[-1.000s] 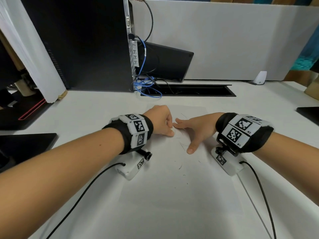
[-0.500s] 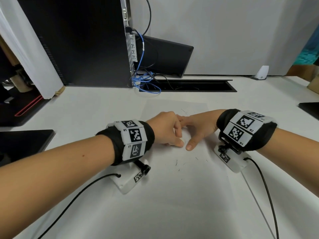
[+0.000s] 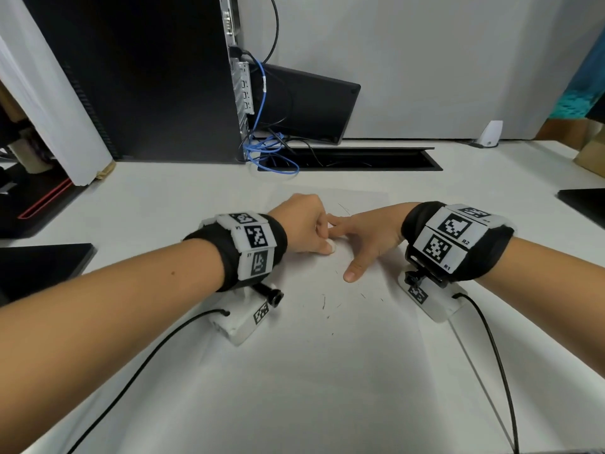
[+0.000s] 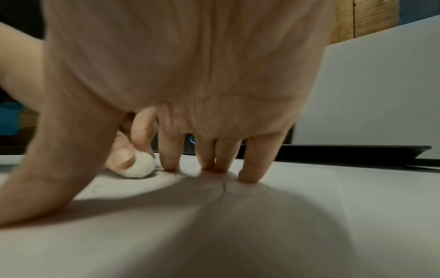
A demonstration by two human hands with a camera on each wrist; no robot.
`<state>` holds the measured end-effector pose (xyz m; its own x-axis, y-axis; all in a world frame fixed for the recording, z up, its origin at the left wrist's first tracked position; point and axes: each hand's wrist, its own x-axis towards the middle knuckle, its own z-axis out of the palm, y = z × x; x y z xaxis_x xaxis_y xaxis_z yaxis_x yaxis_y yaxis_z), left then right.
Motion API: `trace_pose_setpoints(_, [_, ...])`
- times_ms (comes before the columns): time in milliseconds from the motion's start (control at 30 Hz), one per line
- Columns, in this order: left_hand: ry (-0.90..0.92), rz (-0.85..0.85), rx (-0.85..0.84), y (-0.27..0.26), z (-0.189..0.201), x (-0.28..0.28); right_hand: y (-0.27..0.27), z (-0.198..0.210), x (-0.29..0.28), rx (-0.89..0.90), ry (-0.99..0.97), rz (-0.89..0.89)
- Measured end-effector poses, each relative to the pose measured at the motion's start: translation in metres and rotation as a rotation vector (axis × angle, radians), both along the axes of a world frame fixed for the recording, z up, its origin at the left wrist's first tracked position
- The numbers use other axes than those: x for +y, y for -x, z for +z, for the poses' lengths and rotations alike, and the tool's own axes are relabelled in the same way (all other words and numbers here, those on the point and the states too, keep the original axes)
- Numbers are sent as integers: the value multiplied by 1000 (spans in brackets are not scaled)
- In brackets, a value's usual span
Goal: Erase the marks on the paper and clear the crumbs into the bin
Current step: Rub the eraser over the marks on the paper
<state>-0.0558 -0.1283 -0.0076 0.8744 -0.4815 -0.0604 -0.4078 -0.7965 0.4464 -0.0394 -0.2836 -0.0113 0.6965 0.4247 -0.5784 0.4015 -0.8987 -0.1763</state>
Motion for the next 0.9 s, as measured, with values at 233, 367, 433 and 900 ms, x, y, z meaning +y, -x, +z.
trace_pose_setpoints(233, [-40,-85,30,13,-6,4,1,-1,-1,-6,29,-26])
trace_pose_setpoints(367, [-41,8,2,1,0,4,2,1,0,-14,42,-48])
trace_pose_setpoints(433, [-29,-69,62,12,-3,4,2,0,0,-14,25,-43])
trace_pose_setpoints(900, [-42,-93,105,7,-4,7,1,-1,-2,-19,15,-40])
